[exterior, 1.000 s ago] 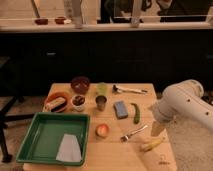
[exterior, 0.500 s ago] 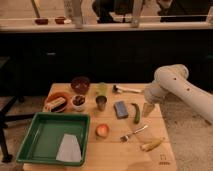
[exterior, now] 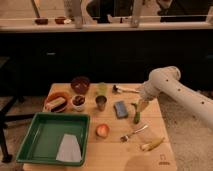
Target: Place brush in purple bowl
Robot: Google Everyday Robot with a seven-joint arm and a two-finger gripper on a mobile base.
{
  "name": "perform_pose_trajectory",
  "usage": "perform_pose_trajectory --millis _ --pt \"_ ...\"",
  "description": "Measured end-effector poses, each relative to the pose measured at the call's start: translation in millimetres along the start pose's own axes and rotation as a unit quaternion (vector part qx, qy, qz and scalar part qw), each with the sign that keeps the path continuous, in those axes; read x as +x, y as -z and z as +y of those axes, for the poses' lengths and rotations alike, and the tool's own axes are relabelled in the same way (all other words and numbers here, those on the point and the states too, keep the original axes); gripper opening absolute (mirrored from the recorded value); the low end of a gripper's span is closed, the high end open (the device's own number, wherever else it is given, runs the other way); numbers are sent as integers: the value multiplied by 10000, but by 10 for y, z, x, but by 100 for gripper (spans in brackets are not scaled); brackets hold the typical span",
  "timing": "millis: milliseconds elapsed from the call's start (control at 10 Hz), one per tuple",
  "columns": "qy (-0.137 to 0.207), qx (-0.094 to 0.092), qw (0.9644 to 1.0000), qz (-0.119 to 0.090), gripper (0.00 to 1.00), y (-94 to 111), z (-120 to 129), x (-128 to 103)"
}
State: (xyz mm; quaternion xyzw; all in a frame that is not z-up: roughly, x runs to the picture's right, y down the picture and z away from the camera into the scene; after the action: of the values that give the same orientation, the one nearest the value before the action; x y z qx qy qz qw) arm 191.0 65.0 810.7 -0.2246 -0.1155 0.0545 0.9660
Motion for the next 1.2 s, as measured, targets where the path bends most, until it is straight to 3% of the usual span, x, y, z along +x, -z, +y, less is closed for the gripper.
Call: perform_pose_trajectory --millis 700,1200 --pt "-20 7 10000 8 80 -9 0 8" --pt "-10 -38 9999 -132 80 -289 -283 -56"
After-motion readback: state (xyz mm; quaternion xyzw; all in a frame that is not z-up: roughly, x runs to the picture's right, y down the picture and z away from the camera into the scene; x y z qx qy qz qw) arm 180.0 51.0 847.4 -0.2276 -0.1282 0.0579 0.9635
